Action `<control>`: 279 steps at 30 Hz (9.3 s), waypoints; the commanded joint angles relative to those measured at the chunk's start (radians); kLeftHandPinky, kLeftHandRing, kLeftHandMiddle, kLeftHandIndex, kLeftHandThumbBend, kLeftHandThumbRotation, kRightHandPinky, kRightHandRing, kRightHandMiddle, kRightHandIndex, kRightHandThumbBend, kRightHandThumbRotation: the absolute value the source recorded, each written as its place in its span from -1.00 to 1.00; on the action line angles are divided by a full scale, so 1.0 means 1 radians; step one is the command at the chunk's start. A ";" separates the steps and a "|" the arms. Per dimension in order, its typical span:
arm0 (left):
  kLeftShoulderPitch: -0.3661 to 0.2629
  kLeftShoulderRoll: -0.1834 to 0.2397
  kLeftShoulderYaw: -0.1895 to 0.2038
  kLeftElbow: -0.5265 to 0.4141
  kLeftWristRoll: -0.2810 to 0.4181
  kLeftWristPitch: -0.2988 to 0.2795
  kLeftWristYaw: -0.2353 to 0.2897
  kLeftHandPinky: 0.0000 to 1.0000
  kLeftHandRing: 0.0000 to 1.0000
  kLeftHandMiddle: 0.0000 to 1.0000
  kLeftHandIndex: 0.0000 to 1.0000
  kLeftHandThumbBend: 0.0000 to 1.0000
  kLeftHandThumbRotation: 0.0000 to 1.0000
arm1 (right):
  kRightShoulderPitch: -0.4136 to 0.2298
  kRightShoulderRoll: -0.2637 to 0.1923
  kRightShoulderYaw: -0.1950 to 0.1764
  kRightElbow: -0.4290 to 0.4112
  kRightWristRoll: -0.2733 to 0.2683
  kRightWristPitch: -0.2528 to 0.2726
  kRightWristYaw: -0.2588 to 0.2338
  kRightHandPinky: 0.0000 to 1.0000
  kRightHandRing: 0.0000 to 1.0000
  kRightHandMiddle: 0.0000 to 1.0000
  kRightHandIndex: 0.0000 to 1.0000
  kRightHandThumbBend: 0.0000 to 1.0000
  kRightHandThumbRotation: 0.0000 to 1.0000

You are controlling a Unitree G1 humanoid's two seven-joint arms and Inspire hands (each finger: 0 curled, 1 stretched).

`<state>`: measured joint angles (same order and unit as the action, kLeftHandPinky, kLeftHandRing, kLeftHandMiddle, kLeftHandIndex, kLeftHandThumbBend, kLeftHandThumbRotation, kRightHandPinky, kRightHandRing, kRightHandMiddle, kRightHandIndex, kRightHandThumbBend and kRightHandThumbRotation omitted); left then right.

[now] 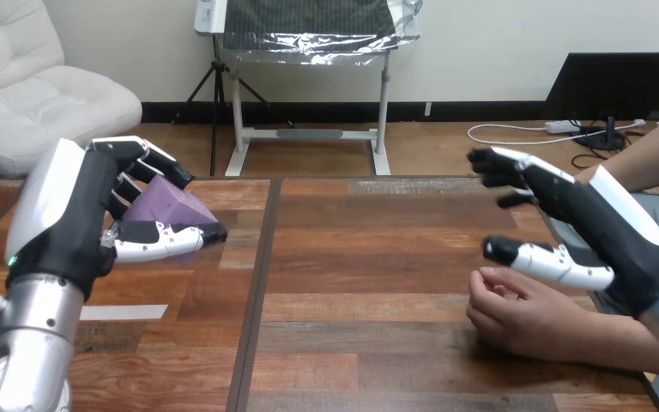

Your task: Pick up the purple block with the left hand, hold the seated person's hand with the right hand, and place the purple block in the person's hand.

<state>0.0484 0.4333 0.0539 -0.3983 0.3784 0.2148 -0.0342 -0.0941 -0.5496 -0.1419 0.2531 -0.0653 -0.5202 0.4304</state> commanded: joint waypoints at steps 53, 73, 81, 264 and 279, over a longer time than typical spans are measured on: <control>-0.010 -0.026 0.064 -0.056 -0.043 -0.022 -0.027 -0.43 -0.32 -0.22 -0.15 0.25 -1.00 | -0.142 -0.269 0.048 0.188 -0.231 0.211 0.026 0.41 0.74 0.84 0.83 1.00 -0.15; -0.006 -0.023 0.071 -0.066 -0.042 -0.011 -0.033 -0.47 -0.36 -0.23 -0.15 0.27 -1.00 | -0.146 -0.331 0.106 0.138 -0.317 0.353 0.100 0.43 0.83 0.91 0.90 1.00 -0.35; -0.005 -0.022 0.071 -0.067 -0.040 -0.009 -0.034 -0.49 -0.38 -0.24 -0.15 0.28 -1.00 | -0.155 -0.343 0.131 0.138 -0.332 0.387 0.147 0.48 0.85 0.89 0.89 1.00 -0.42; -0.062 -0.066 0.073 0.063 -0.131 -0.098 -0.055 -0.47 -0.33 -0.22 -0.15 0.26 -1.00 | -0.284 -0.301 0.336 0.380 -0.437 0.283 0.013 -0.40 -0.25 -0.11 0.03 0.49 -0.68; -0.121 -0.091 0.061 0.159 -0.157 -0.115 -0.054 -0.45 -0.30 -0.20 -0.13 0.27 -1.00 | -0.317 -0.294 0.321 0.346 -0.412 0.293 0.010 -0.45 -0.30 -0.15 0.03 0.51 -0.71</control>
<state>0.0249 0.3468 0.1288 -0.2730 0.2400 0.1308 -0.0908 -0.3677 -0.8678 0.1946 0.5957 -0.5010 -0.2390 0.4537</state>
